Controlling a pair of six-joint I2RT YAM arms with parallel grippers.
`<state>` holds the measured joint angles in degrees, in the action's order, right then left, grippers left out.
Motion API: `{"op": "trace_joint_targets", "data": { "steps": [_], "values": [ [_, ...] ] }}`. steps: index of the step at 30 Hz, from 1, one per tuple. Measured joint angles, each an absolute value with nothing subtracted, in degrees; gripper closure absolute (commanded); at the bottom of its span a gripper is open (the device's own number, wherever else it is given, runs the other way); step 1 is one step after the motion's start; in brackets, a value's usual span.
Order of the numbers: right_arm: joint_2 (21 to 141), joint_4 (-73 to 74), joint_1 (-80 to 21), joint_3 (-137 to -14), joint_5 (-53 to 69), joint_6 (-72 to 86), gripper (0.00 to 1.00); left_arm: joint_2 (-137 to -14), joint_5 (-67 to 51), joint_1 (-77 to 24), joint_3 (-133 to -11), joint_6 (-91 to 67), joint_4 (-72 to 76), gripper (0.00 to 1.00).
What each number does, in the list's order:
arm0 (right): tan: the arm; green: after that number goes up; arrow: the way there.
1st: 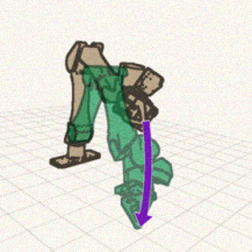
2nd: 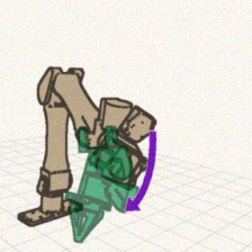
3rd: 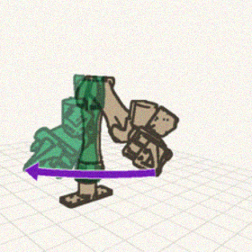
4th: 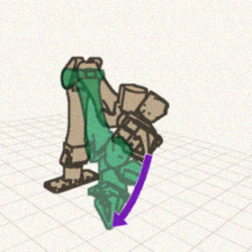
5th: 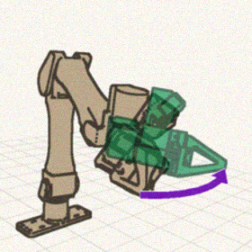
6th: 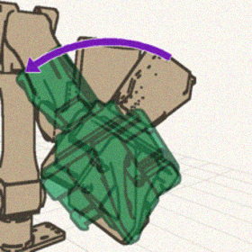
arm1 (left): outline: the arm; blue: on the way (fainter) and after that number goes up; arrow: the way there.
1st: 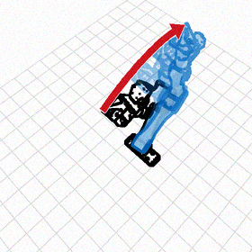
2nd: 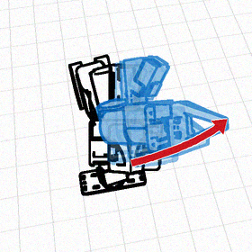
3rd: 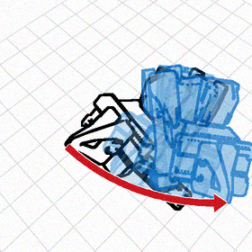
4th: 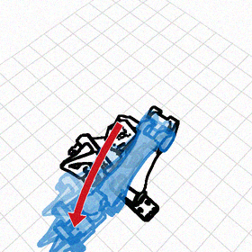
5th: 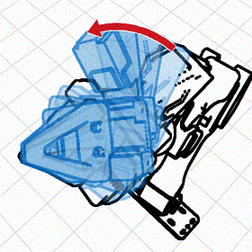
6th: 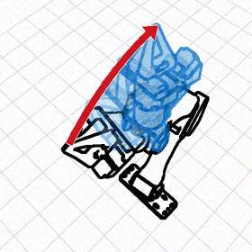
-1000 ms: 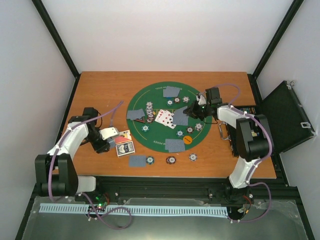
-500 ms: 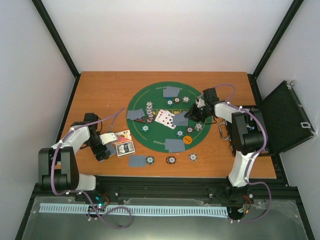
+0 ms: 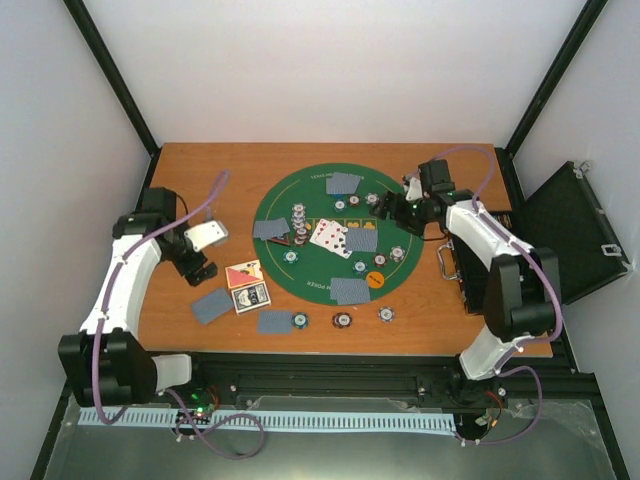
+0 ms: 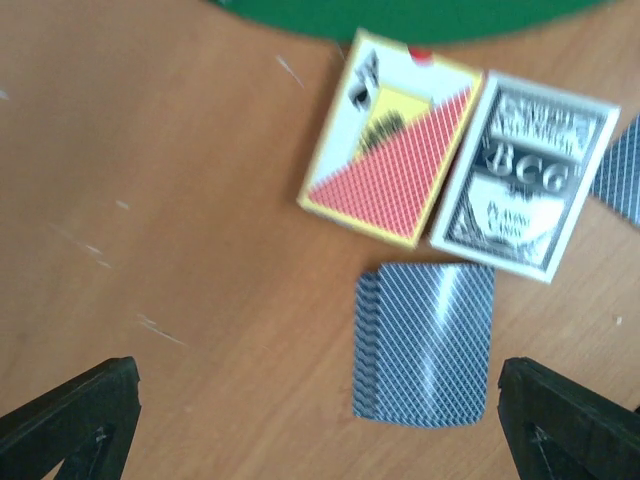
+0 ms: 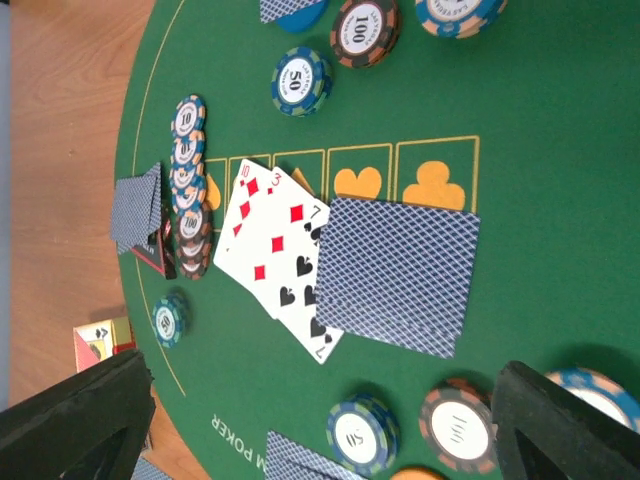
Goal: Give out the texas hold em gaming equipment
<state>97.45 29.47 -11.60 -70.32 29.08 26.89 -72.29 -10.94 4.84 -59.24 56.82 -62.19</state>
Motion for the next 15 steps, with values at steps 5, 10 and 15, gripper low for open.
{"op": "trace_joint_targets", "data": {
  "steps": [5, 10, 15],
  "values": [
    [91.0, 33.2, -11.6, -70.0, 23.7, 25.7, 0.0, -70.2, -15.3, 4.9, -66.6, 47.7, -62.0, 0.0],
    [79.4, 31.0, -11.6, -62.8, 10.5, 24.6, 0.0, -64.1, -21.3, 5.0, -60.1, 32.8, -49.7, 0.0],
    [62.2, 16.7, -11.4, -42.1, -7.6, 21.0, 0.0, -59.1, -24.0, 5.0, -44.7, 19.0, -29.5, 0.0]
  ]
}}
